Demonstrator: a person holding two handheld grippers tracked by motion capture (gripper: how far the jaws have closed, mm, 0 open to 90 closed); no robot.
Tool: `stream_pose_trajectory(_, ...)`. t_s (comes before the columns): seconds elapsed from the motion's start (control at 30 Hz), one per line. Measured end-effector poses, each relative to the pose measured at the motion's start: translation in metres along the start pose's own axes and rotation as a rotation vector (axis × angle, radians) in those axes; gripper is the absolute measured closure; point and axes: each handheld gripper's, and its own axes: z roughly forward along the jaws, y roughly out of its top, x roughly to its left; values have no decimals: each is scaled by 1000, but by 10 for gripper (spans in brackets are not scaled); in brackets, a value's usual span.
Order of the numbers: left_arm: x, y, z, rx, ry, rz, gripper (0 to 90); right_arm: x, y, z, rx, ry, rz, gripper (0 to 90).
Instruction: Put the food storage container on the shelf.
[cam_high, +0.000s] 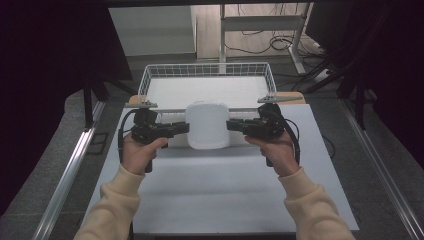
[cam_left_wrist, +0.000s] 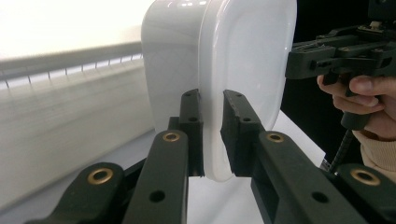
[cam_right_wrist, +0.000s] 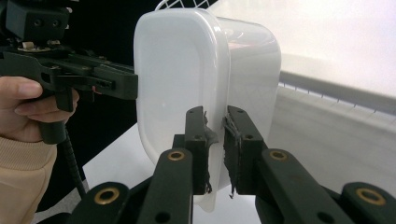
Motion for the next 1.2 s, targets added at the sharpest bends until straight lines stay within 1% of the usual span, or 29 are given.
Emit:
stream_pose_trajectory(0.23, 2, 16, 0, -3, 7, 6, 794, -3, 16, 1, -4, -11, -2, 795)
stream_pose_trajectory(0.37, 4, 27, 0, -4, 6, 9, 794, -6, 25, 1, -6, -7, 3, 795)
stream_pose_trajectory(0.67, 12, 56, -2, 1, -3, 8, 794, -11, 52, 3, -2, -10, 6, 794)
stream_pose_trajectory(0.87, 15, 70, -4, -3, 5, 15, 794, -13, 68, 7, 0, -14, 12, 794)
stream_pose_trajectory(0.9, 15, 71, -5, -3, 7, 15, 794, -14, 70, 7, -1, -15, 7, 794)
stream_pose_trajectory(1.1, 19, 82, -4, 3, 3, 4, 795, -17, 79, 10, 2, -13, 18, 793)
stream_pose_trajectory(1.2, 21, 87, -3, 9, 5, 6, 795, -20, 83, 12, 5, -16, 29, 792)
